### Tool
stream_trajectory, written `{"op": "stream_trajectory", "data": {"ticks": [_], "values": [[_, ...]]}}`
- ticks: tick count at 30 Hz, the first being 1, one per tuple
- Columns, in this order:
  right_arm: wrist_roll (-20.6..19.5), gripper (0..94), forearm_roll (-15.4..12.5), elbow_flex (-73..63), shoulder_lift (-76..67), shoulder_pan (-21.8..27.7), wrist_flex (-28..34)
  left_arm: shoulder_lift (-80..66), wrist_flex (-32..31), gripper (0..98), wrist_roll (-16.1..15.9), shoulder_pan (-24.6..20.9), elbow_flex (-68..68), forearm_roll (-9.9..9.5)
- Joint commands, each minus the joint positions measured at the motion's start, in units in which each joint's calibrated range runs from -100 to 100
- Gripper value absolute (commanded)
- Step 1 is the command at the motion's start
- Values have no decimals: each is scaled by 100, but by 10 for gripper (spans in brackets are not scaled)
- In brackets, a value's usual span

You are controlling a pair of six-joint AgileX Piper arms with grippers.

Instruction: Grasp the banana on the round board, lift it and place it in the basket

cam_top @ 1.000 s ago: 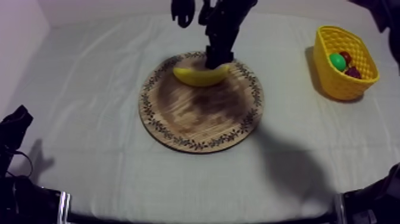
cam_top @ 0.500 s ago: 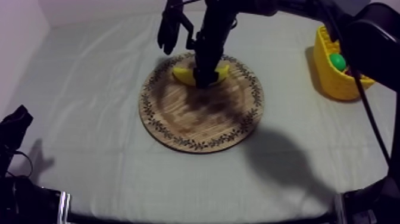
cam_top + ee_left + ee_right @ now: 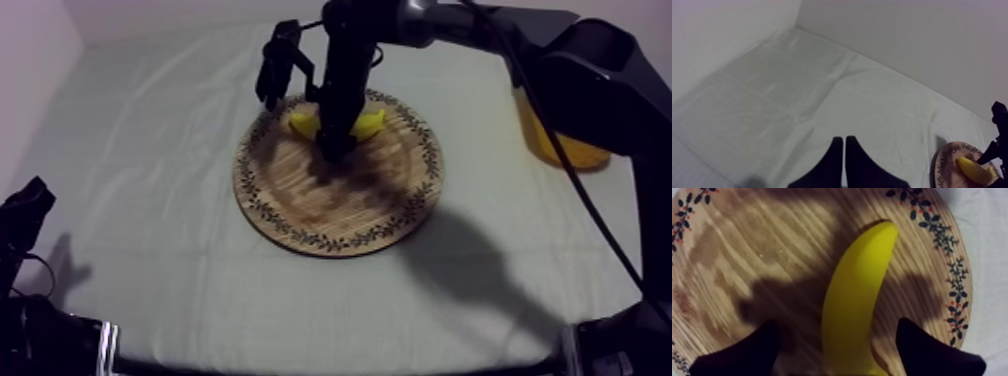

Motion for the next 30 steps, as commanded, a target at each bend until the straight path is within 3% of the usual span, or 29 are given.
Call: {"op": "stream_trajectory", "data": {"ticks": [1,11,16,18,30], "values": [[-22,662,41,15,40,-6,28,4,0,1,2,-2,0,3],[-107,529,201,229,181,-13,-51,4,0,1,2,-2,0,3],[-80,234,221,218,134,-52,-43,4,0,1,2,-2,0,3],[-118,172,290,208,139,-96,-24,4,0,1,2,-2,0,3],[-72,87,151,698,-591,6,-173,4,0,1,2,-2,0,3]]}}
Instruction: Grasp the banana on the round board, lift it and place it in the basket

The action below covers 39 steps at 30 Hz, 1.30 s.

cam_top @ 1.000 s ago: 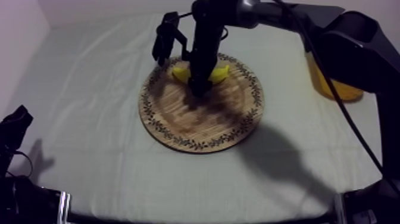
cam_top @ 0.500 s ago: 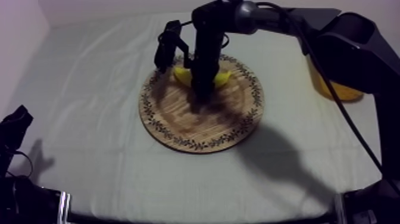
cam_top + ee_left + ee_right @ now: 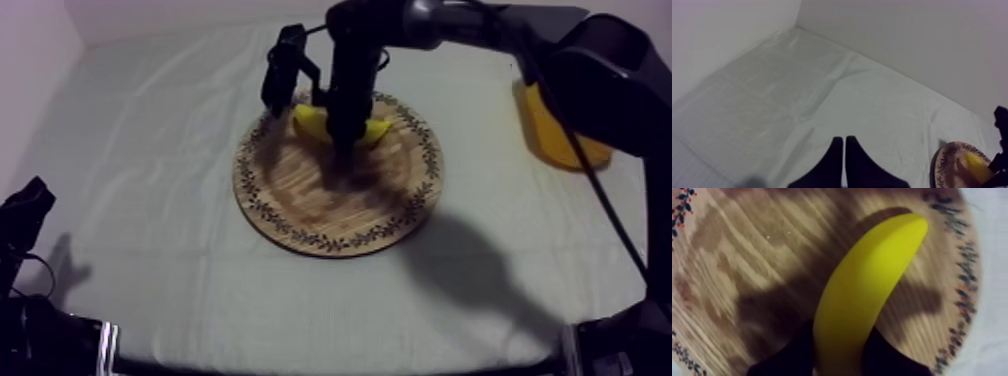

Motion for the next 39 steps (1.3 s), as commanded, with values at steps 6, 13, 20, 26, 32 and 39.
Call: {"op": "stream_trajectory", "data": {"ticks": [6,13,20,26,32,39], "values": [[78,81,-263,839,-1252,187,-108,4,0,1,2,-2,0,3],[-177,94,-741,1367,-2541,694,-241,4,0,1,2,-2,0,3],[-787,81,-958,2020,-3530,1334,-834,4,0,1,2,-2,0,3],[-1236,72,-1060,2615,-4079,1918,-1549,4,0,1,2,-2,0,3],[-1916,52,-732,3048,-4470,2347,-2219,4,0,1,2,-2,0,3],[-2250,56,-580,3413,-4580,2810,-2734,4,0,1,2,-2,0,3]]}}
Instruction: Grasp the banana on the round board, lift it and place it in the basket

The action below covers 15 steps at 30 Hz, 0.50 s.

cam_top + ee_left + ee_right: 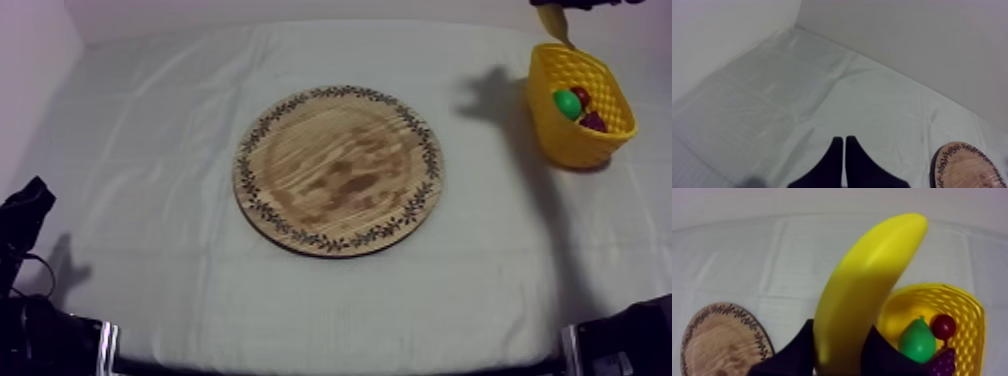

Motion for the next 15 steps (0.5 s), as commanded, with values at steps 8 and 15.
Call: {"op": "stream_trajectory", "data": {"ticks": [8,15], "values": [[-733,51,641,648,35,314,-810,4,0,1,2,-2,0,3],[-1072,88,992,958,262,420,-1011,4,0,1,2,-2,0,3]]}}
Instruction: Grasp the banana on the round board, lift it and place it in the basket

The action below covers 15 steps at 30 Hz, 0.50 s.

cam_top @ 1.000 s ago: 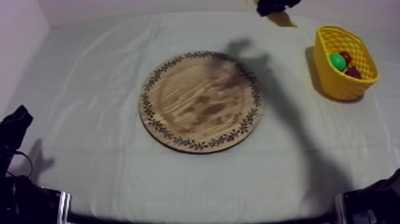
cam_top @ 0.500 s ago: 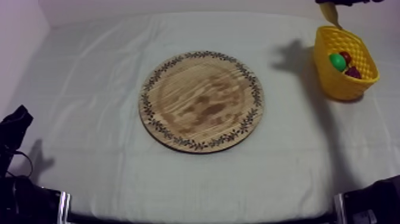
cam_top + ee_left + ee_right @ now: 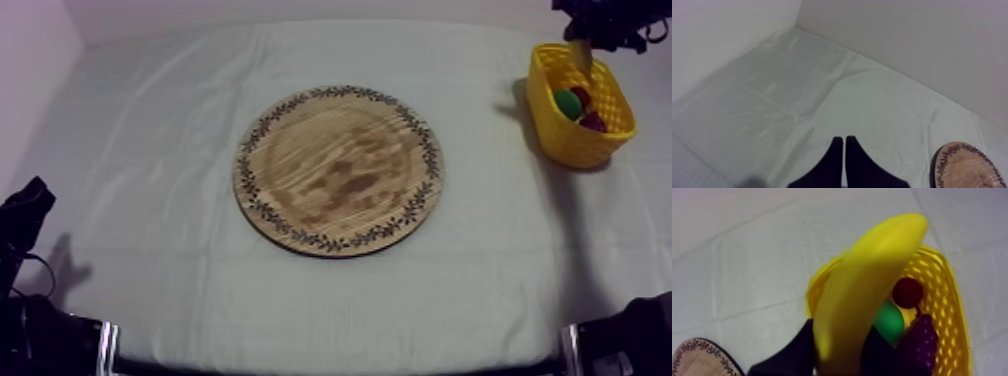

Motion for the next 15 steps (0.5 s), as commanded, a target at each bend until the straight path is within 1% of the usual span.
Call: {"op": "stream_trajectory", "data": {"ticks": [1,5,9,11,15], "values": [[-141,112,101,52,46,16,-30,4,0,1,2,-2,0,3],[-221,255,192,267,110,81,-270,4,0,1,2,-2,0,3],[-194,410,208,460,108,106,-445,4,0,1,2,-2,0,3],[-148,454,170,516,78,110,-473,4,0,1,2,-2,0,3],[29,492,-11,609,-57,136,-537,4,0,1,2,-2,0,3]]}}
